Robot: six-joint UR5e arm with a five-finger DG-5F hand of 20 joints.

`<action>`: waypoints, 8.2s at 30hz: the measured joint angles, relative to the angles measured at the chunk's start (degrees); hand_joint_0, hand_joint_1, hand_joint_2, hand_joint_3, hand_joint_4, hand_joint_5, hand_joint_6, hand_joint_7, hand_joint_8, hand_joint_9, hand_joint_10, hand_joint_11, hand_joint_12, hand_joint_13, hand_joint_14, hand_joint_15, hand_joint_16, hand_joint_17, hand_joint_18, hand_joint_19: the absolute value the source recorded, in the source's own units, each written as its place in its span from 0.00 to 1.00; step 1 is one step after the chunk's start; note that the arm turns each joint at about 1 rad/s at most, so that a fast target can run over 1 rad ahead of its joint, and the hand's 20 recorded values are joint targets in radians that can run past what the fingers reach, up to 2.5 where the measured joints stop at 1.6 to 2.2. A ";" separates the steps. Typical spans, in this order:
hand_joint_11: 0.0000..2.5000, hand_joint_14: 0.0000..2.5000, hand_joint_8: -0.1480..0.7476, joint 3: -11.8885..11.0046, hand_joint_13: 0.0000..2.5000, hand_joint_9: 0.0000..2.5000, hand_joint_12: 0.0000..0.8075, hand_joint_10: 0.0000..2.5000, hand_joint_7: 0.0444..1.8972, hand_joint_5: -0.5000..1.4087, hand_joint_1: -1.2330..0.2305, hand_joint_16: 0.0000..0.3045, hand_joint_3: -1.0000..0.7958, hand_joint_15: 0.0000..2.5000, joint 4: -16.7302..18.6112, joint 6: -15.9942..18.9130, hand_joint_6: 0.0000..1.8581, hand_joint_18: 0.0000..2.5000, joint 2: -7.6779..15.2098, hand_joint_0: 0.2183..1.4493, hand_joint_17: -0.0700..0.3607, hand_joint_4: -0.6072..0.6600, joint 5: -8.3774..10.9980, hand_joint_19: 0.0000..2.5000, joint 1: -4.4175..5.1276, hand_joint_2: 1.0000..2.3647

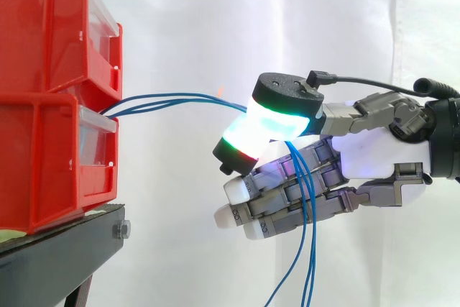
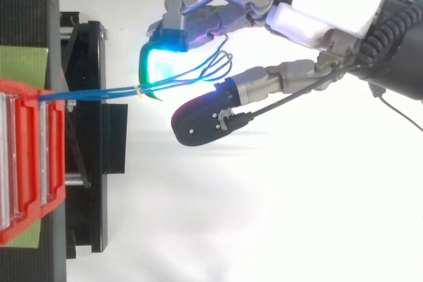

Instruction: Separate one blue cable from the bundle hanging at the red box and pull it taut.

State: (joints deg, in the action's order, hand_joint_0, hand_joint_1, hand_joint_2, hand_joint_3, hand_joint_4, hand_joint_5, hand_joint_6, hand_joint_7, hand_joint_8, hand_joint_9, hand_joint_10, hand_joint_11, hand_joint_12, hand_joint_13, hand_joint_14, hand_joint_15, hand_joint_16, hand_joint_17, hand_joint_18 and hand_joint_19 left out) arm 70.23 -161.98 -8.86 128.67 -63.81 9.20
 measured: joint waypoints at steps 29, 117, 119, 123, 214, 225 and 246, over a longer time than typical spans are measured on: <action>0.26 0.00 0.45 0.00 0.17 0.32 0.34 0.01 0.56 0.18 0.26 0.10 0.41 0.07 -0.09 0.24 0.50 0.12 0.00 0.37 0.32 0.44 0.06 0.07 0.11 0.01; 0.45 0.00 0.44 0.08 0.19 0.39 0.33 0.01 0.59 0.16 0.34 0.10 0.28 0.08 -0.71 8.56 0.52 0.13 0.16 0.42 0.31 0.41 0.87 0.07 0.19 0.00; 0.46 0.00 0.44 0.08 0.19 0.39 0.33 0.01 0.59 0.16 0.34 0.09 0.28 0.08 -0.66 8.62 0.52 0.13 0.17 0.42 0.31 0.41 0.79 0.06 0.11 0.00; 0.49 0.00 0.44 0.08 0.20 0.40 0.33 0.01 0.59 0.16 0.34 0.09 0.28 0.09 -0.59 8.89 0.52 0.13 0.18 0.41 0.31 0.41 0.65 0.06 -0.02 0.00; 0.44 0.74 0.42 0.32 0.36 0.36 0.33 0.63 0.58 0.17 0.33 0.09 0.31 0.51 -2.20 13.43 0.51 0.46 2.20 0.44 0.30 0.45 -2.31 0.67 -0.31 0.00; 0.45 0.75 0.42 0.30 0.36 0.36 0.34 0.63 0.59 0.17 0.33 0.09 0.31 0.51 -2.20 13.43 0.51 0.46 2.20 0.44 0.31 0.46 -2.29 0.67 -0.32 0.00; 0.47 0.74 0.43 0.32 0.37 0.37 0.35 0.62 0.59 0.17 0.33 0.09 0.31 0.51 -2.20 13.43 0.51 0.47 2.20 0.44 0.31 0.46 -2.29 0.67 -0.32 0.00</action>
State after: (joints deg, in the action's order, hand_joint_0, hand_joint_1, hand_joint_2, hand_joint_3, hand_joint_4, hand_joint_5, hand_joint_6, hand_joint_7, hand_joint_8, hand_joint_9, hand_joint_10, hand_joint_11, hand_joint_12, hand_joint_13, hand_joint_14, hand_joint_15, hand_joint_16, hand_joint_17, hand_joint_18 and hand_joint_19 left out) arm 70.55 -164.18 4.57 130.87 -66.09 8.88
